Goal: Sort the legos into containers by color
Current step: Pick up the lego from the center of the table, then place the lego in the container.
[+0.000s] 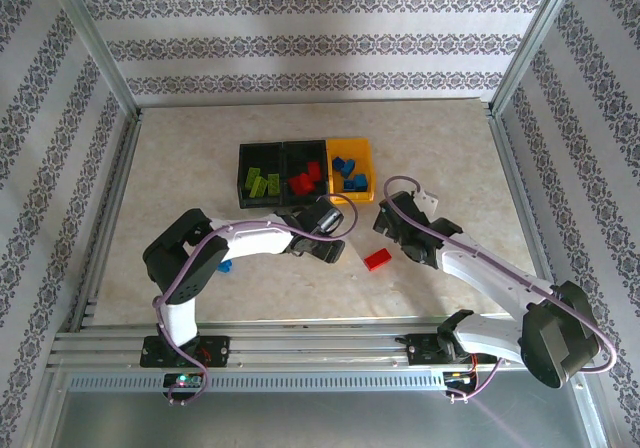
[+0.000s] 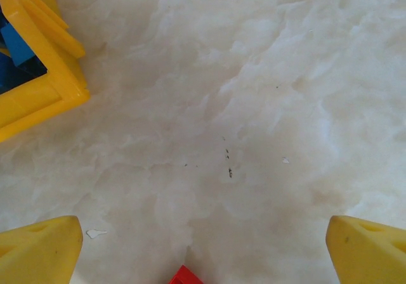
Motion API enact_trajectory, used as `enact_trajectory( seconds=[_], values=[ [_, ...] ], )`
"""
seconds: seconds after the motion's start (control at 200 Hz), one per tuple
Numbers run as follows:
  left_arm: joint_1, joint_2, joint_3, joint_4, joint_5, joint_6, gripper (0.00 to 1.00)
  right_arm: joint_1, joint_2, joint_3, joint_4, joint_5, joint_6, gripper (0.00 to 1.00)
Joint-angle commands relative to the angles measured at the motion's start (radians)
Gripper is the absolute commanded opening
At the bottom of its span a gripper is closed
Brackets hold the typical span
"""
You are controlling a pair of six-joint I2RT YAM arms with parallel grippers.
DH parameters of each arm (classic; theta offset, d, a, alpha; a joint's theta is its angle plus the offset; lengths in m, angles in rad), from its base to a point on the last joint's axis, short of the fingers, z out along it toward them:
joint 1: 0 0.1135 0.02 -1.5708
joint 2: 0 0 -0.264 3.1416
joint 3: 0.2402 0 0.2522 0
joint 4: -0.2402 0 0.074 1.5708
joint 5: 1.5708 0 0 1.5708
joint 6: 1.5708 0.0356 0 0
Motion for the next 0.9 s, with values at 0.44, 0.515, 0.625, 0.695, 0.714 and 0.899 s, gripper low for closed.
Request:
enact_trajectory(
  seconds=[0.44, 0.515, 0.625, 0.695, 0.714, 0.899],
  values=[
    [-0.007, -0.099, -0.043, 0.006, -0.084, -0.025, 0.67, 0.087, 0.021, -0.031, -0.032, -0.022, 0.079, 0.98],
    [-0.005, -0.142, -0.062, 0.002, -0.112, -0.029, 0.66, 0.101, 0.031, -0.033, -0.032, -0.028, 0.088, 0.98],
    [0.004, -0.220, -0.097, 0.006, -0.149, -0.040, 0.66, 0.130, 0.048, -0.031, -0.037, -0.018, 0.106, 0.98],
    [0.017, -0.273, -0.114, -0.001, -0.172, -0.046, 0.66, 0.144, 0.060, -0.028, -0.038, -0.017, 0.117, 0.98],
    [0.021, -0.288, -0.120, -0.002, -0.179, -0.047, 0.66, 0.148, 0.064, -0.027, -0.038, -0.018, 0.120, 0.98],
    [0.099, -0.395, -0.138, -0.036, -0.226, -0.032, 0.67, 0.171, 0.101, -0.007, -0.046, -0.018, 0.131, 0.98]
  ],
)
